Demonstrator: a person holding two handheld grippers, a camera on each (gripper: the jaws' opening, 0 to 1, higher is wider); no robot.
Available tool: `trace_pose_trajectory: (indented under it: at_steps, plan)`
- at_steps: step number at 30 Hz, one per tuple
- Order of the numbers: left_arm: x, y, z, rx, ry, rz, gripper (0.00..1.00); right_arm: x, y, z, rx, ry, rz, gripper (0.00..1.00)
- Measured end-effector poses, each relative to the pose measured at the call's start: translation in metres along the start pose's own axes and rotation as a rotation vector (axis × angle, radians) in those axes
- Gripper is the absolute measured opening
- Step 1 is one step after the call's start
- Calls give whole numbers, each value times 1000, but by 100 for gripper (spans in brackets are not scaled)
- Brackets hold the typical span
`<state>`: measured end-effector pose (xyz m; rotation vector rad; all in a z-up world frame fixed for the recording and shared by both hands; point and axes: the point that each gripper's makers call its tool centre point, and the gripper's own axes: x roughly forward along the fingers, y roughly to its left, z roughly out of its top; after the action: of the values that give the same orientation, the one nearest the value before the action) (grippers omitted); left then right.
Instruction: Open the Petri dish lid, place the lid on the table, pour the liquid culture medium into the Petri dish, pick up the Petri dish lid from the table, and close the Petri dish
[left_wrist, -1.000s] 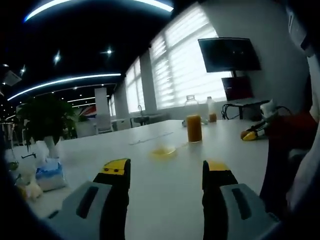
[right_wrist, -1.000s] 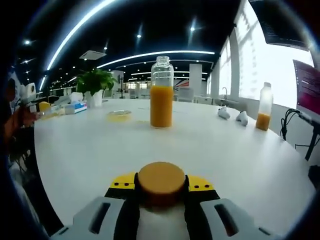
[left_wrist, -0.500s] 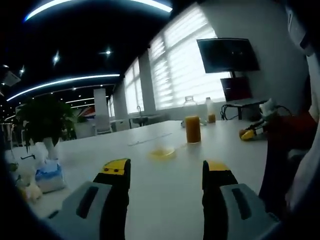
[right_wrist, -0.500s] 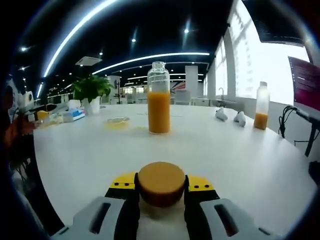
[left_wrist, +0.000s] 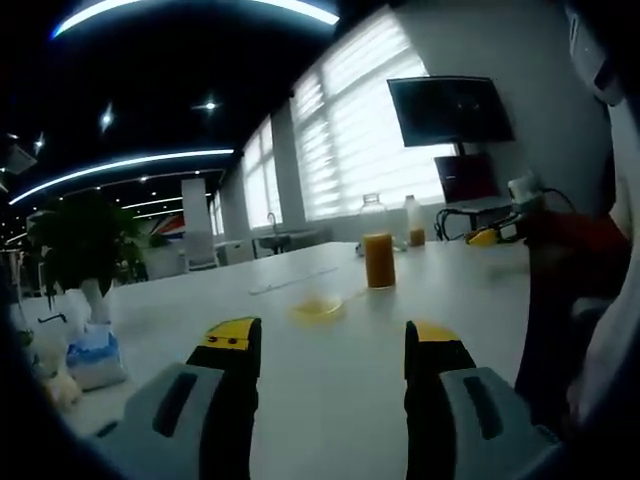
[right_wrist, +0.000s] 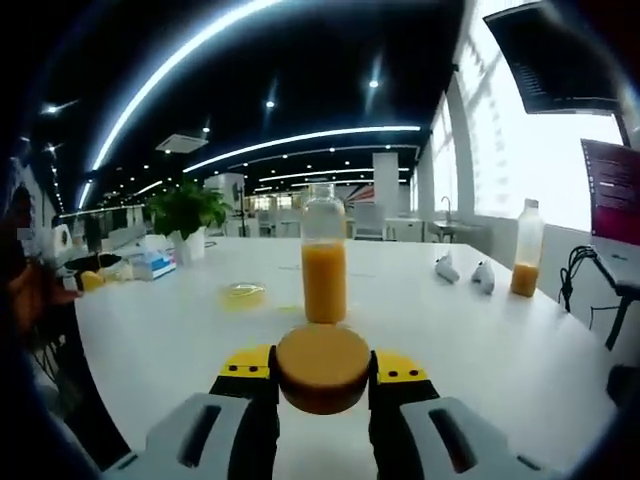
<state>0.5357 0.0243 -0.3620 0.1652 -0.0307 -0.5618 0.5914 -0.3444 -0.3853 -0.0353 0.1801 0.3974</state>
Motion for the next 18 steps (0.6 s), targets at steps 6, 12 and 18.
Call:
trace_pose_trajectory:
  at_steps: [6,12,18]
  plan:
    - [1,-4,1,4,2,-14,50,5,0,19,-25,-5,19,30]
    - [0,1,8,7,-14,4,50,12,1,50,-39,-17,41,30]
    - [0,1,9,11,-16,5,50,20,3,85,-48,-53,62,30]
